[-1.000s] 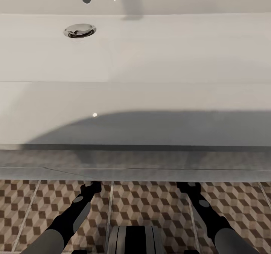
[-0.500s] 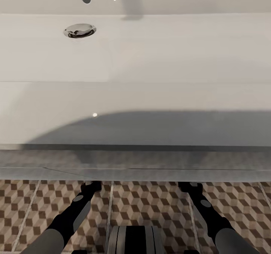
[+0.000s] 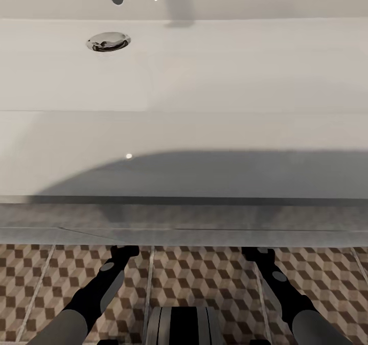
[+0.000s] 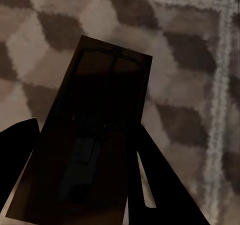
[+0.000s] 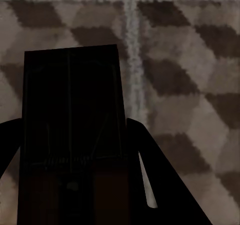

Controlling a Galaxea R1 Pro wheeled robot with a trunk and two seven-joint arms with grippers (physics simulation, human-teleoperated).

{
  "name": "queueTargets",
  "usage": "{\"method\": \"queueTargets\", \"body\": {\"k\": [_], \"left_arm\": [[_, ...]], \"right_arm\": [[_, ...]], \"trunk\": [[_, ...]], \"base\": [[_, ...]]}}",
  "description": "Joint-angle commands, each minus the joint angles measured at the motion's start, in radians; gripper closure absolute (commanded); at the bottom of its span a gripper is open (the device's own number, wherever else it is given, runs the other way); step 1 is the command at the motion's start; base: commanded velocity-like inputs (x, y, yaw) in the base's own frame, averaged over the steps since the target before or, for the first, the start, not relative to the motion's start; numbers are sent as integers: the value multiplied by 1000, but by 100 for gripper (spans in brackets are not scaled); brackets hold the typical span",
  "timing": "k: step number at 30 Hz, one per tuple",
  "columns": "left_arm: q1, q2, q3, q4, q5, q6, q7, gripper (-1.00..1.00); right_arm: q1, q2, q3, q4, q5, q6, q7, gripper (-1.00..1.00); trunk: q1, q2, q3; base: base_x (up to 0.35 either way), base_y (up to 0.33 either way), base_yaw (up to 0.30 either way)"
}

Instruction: Take the four mousetraps from the cabinet in the bathroom and place them on the bathroom floor. Make sure all four end up on the same floor surface, and ensure that at least two of them are either under or directly next to the same bathroom sink.

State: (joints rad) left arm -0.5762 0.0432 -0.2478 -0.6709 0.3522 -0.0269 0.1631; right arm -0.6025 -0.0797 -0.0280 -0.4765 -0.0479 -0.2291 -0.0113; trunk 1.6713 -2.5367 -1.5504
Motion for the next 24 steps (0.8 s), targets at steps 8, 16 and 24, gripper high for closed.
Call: {"method": "queueTargets", "body": {"k": [8,16,24], "left_arm": [[-1,-8,-8,-2,-42,-7,4,100],[-1,-12,-8,-2,-46,-8,4,100],[-1,-13,-8,-7,-47,-7,4,100]], "right_arm": [[0,0,1,-1,-9,-7,5,100],[0,0,0,-41,-10,-10,6,100],[0,0,0,-60,-12,-10,5,100]], "trunk": [[0,0,-1],[0,0,-1],[0,0,-1]], "base": [[0,0,0],[0,0,0],[0,0,0]]}}
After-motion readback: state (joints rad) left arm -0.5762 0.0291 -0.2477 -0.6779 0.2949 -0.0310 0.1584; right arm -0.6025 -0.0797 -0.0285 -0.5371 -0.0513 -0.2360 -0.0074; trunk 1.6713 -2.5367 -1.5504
